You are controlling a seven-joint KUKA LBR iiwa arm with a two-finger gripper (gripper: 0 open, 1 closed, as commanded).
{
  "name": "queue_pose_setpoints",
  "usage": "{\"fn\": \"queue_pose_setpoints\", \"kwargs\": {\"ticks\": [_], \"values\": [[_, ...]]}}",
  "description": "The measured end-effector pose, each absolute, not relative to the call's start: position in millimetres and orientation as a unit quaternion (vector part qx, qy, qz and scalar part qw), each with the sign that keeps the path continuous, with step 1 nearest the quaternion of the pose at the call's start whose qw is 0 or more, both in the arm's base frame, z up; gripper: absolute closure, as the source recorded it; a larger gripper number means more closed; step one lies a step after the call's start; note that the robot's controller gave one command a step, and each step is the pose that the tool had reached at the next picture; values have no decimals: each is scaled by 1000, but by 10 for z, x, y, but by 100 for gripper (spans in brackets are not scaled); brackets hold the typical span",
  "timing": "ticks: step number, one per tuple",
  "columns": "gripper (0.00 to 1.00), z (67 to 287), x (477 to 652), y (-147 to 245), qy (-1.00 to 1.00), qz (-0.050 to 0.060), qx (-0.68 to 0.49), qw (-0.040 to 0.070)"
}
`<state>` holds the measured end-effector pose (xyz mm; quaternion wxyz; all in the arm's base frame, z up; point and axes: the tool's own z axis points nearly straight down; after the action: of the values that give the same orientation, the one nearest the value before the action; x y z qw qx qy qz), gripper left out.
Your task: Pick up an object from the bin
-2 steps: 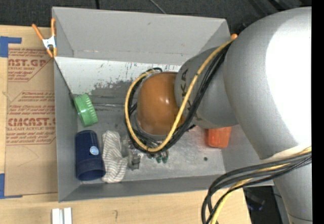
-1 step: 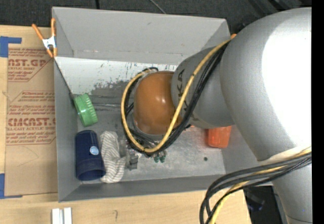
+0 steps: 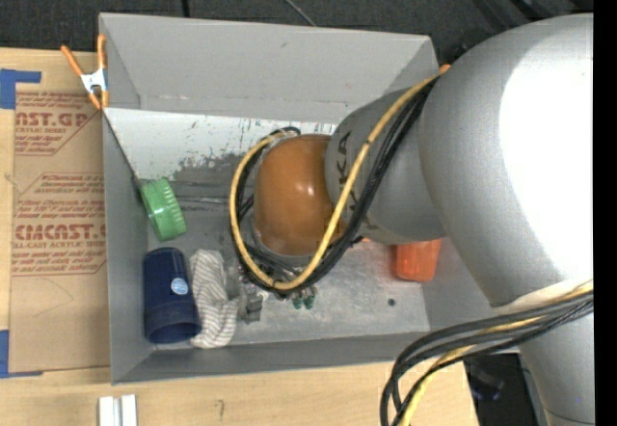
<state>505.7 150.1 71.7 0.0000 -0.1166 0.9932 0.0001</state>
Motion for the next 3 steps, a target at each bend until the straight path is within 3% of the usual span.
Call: {"fn": "queue_pose_setpoints", "kwargs": {"ticks": [1, 2, 3], "values": [[100, 1102, 5198, 1492, 979, 0, -202, 4], [100, 1322, 5190, 1305, 955, 1, -297, -5], [100, 1346, 5404, 1194, 962, 0, -273, 8]]}}
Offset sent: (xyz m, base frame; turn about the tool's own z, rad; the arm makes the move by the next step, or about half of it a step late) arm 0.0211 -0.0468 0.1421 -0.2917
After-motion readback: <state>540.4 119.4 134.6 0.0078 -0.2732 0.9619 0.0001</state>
